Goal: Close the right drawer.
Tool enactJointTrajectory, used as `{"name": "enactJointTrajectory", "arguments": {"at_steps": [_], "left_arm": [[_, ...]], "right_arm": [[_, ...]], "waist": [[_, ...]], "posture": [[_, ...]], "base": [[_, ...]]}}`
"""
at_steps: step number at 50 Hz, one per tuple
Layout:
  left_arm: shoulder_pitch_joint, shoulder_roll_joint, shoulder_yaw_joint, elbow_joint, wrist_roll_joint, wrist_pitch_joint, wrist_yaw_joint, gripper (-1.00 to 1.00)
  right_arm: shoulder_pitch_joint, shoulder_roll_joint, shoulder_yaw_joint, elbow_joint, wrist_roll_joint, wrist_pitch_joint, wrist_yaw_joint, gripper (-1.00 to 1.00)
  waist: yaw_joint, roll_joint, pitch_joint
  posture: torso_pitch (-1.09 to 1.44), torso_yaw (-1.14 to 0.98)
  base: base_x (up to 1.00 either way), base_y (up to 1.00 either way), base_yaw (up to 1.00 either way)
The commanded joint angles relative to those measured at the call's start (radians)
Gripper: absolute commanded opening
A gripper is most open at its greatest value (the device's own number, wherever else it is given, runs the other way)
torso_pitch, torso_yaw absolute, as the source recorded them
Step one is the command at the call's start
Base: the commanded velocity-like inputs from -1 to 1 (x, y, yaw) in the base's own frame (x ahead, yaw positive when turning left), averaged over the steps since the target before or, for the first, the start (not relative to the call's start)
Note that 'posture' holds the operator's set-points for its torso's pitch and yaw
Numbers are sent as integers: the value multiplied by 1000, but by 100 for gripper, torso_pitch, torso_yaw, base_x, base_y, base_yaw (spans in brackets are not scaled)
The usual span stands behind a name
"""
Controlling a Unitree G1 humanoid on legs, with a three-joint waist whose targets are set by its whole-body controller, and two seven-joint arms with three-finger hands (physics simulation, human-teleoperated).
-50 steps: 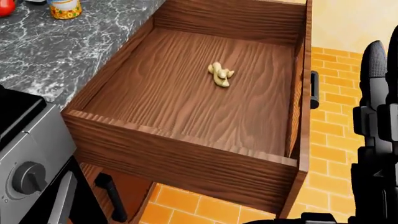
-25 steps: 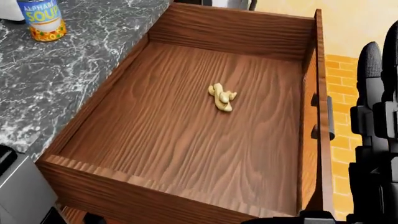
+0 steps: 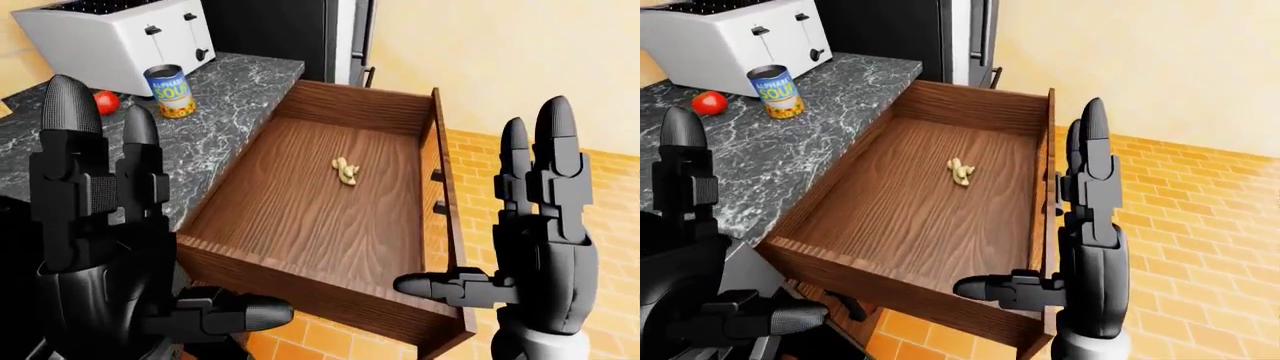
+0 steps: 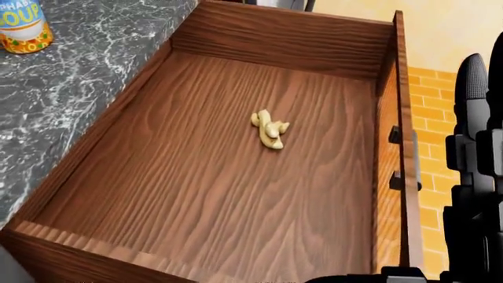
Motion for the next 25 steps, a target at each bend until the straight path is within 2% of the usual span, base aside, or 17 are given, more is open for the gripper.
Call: {"name": "enactJointTrajectory", "arguments": {"at_steps": [1,11,16,21,25], "left_arm": [[-8,1,1,-34,0,-23,-2,100],[-8,4,-1,-34,0,-23,2,100],[-7,5,-2,-34,0,-25,3,100],[-5,3,-6,-34,4,-26,2,100],[-5,-2,-8,-34,9,-23,-2,100]], "right_arm": [[-11,-1,2,-40,0,-17,-4,100],[-18,-2,5,-65,-4,13,-3,100],[-21,-2,-15,-81,6,22,3,100],[-48,-1,-74,-123,30,69,19,100],[-95,-12,-168,-172,65,139,40,100]], "waist": [[0,2,-10],[5,-3,-3],[8,-5,-3],[9,-7,-6],[9,-8,-9]], "posture": [[0,0],[0,0],[0,0],[0,0],[0,0]], "base": [[0,0,0],[0,0,0],[0,0,0],[0,0,0],[0,0,0]]}}
